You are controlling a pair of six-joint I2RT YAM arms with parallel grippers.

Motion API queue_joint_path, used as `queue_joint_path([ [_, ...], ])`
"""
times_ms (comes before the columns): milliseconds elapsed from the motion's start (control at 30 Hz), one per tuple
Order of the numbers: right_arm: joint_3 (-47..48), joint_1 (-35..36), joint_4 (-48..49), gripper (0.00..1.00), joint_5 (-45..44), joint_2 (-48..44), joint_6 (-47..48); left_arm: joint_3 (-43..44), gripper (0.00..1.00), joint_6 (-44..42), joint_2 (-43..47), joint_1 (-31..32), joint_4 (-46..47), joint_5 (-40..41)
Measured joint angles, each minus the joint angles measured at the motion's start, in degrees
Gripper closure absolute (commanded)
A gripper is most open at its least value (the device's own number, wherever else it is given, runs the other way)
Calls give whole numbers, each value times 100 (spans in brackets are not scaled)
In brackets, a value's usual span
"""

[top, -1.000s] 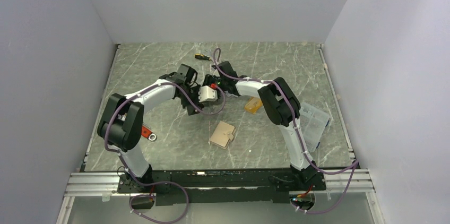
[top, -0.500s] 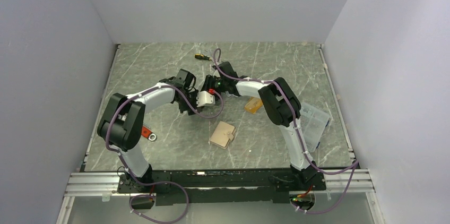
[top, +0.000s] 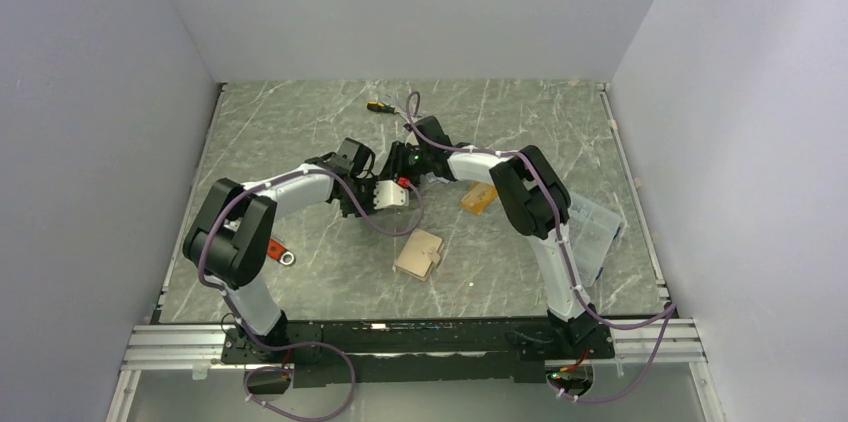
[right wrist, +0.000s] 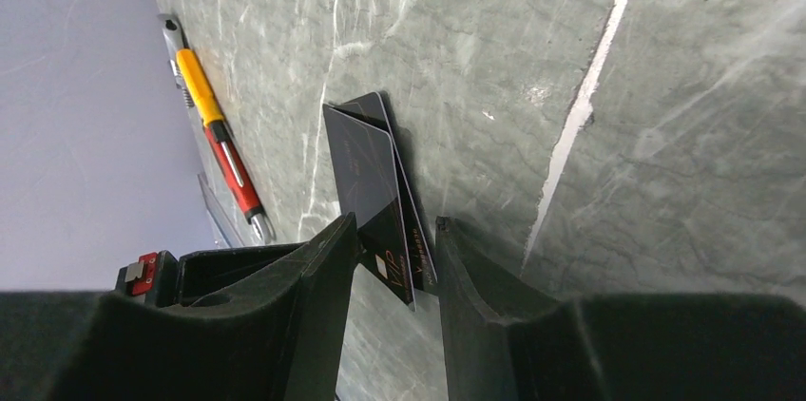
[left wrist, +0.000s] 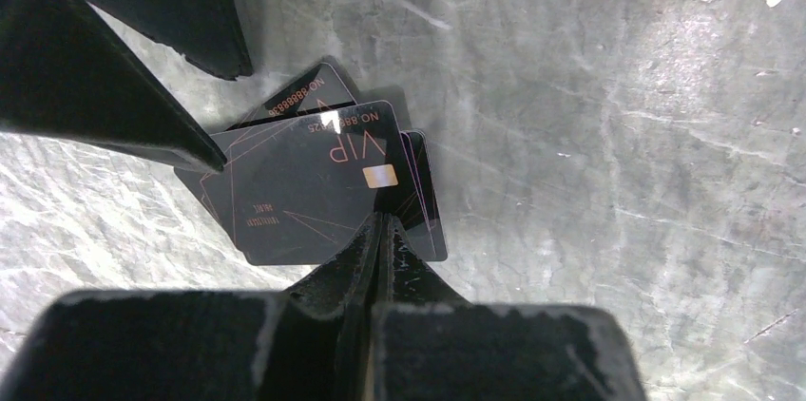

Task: Put the credit cards into the card holder
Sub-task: Pick up the credit card from the center of the board.

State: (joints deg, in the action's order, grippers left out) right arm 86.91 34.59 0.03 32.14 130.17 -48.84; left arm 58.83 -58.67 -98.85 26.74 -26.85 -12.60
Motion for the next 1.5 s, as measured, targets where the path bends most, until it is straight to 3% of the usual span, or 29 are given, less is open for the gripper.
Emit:
queue_joint_path([
  [1500, 262, 59, -39, 63, 396, 225, 166, -299, 100, -214, 153, 118, 413, 247],
])
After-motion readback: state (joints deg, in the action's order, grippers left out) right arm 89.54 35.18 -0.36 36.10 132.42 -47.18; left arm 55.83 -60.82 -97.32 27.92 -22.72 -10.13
